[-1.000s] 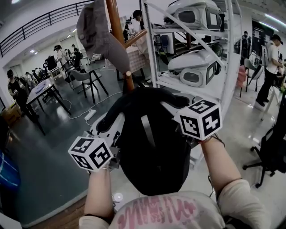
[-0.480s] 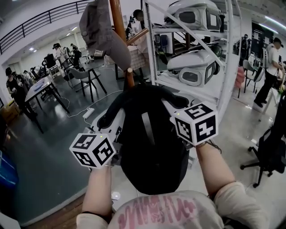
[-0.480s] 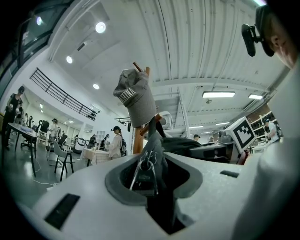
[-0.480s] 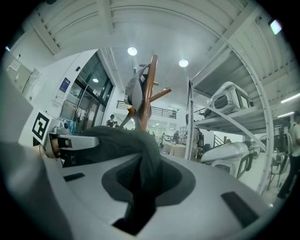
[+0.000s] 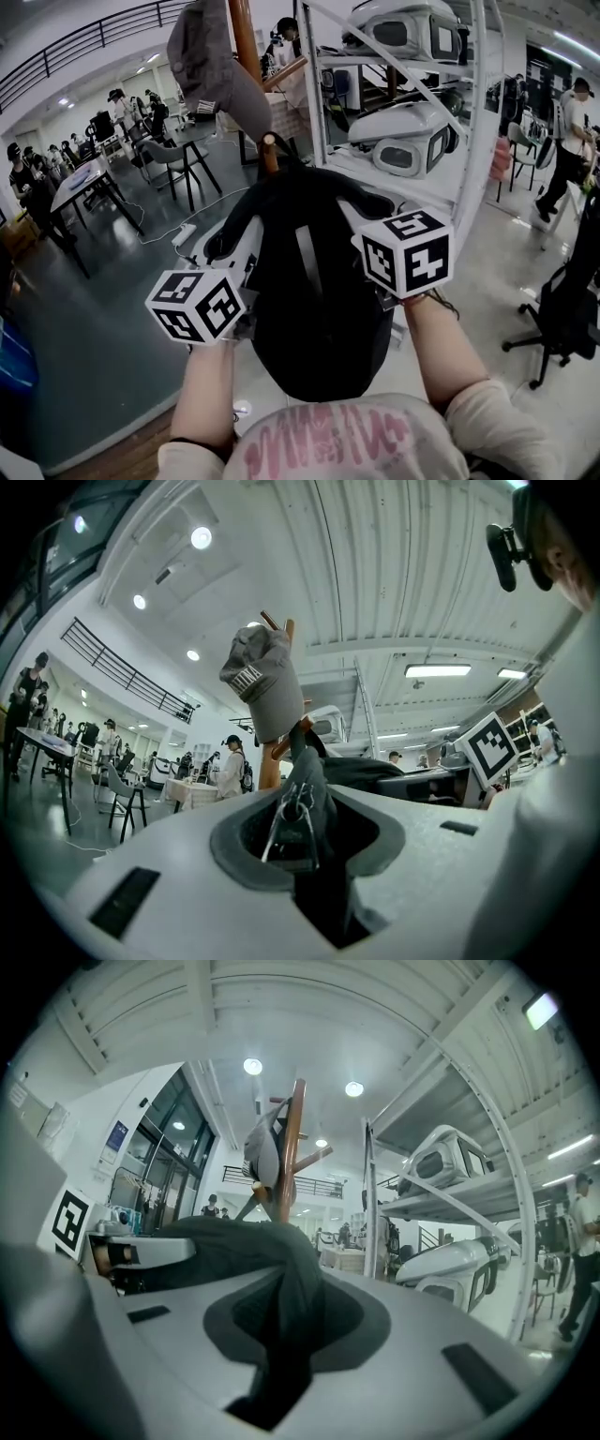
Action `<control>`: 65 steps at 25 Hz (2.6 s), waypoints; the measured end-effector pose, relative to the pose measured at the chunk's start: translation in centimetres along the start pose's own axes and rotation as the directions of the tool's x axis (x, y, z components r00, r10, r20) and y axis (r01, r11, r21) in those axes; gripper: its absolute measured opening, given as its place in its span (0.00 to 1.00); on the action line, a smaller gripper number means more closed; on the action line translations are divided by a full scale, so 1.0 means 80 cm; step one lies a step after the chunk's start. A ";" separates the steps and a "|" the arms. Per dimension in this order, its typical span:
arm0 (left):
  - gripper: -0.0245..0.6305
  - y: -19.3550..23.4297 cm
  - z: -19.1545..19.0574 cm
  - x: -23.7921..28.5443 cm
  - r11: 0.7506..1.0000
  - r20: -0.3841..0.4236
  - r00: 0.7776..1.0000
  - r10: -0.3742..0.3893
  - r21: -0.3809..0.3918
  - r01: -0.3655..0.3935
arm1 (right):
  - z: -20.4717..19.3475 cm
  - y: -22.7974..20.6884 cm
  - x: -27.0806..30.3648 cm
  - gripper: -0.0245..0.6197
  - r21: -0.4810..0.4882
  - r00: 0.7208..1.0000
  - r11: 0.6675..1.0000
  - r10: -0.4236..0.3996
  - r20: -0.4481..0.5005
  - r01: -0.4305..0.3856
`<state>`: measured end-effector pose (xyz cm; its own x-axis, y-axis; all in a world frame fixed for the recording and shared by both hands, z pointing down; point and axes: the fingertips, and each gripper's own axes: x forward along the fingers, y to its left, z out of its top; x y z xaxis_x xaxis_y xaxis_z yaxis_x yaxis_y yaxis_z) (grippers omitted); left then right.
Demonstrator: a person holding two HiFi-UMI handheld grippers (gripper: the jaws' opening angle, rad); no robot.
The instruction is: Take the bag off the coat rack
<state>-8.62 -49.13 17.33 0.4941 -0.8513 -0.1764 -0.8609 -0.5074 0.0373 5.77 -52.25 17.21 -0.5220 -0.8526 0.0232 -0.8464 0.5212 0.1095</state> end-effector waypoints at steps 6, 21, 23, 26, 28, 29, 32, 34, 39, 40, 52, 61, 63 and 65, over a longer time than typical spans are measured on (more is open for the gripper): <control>0.18 -0.009 0.013 -0.001 1.000 0.011 1.000 -0.011 0.005 0.011 | 0.010 -0.001 -0.007 0.14 0.011 1.000 1.000 -0.004 0.014 0.004; 0.17 -0.038 0.042 -0.035 0.998 0.045 0.998 -0.034 0.045 0.032 | 0.030 0.021 -0.047 0.14 0.023 0.998 1.000 -0.020 0.051 0.019; 0.17 -0.041 0.044 -0.040 0.998 0.045 0.998 -0.037 0.051 0.035 | 0.030 0.024 -0.051 0.14 0.029 0.998 0.999 -0.020 0.055 0.018; 0.17 -0.042 0.051 -0.050 0.998 0.048 0.998 -0.039 0.059 0.037 | 0.035 0.032 -0.056 0.14 0.038 0.998 0.999 -0.017 0.066 0.015; 0.18 -0.043 0.055 -0.058 0.997 0.055 0.998 -0.043 0.063 0.040 | 0.039 0.040 -0.059 0.14 0.038 0.997 0.999 -0.020 0.074 0.017; 0.18 -0.043 0.056 -0.062 0.997 0.057 0.997 -0.046 0.062 0.042 | 0.039 0.043 -0.061 0.14 0.037 0.997 0.999 -0.022 0.076 0.019; 0.17 -0.042 0.058 -0.072 0.997 0.062 0.997 -0.054 0.064 0.050 | 0.040 0.055 -0.067 0.14 0.038 0.996 0.999 -0.028 0.081 0.025; 0.17 -0.041 0.061 -0.081 0.996 0.065 0.996 -0.060 0.071 0.055 | 0.041 0.063 -0.072 0.14 0.041 0.996 0.999 -0.032 0.085 0.029; 0.17 -0.044 0.068 -0.097 0.995 0.070 0.994 -0.081 0.069 0.076 | 0.047 0.080 -0.087 0.14 0.031 0.994 0.998 -0.059 0.091 0.056; 0.17 -0.044 0.069 -0.102 0.994 0.072 0.994 -0.087 0.066 0.082 | 0.049 0.085 -0.091 0.14 0.027 0.994 0.998 -0.064 0.091 0.062; 0.17 -0.054 0.077 -0.158 0.982 0.093 0.978 -0.186 0.053 0.182 | 0.053 0.138 -0.143 0.14 0.030 0.983 0.988 -0.151 0.109 0.148; 0.17 -0.054 0.065 -0.200 0.975 0.059 0.973 -0.222 0.041 0.220 | 0.033 0.182 -0.170 0.14 0.074 0.982 0.983 -0.171 0.078 0.165; 0.17 -0.058 0.061 -0.213 0.971 0.058 0.970 -0.237 0.038 0.235 | 0.027 0.192 -0.179 0.14 0.080 0.982 0.983 -0.173 0.073 0.167; 0.17 -0.062 0.056 -0.225 0.968 0.058 0.967 -0.248 0.038 0.246 | 0.022 0.201 -0.189 0.14 0.082 0.980 0.981 -0.184 0.075 0.178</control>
<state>-13.81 -30.73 15.88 0.6844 -0.6894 -0.2372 -0.7166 -0.6961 -0.0446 -0.12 -30.91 16.87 -0.3636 -0.9287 -0.0724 -0.9315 0.3624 0.0299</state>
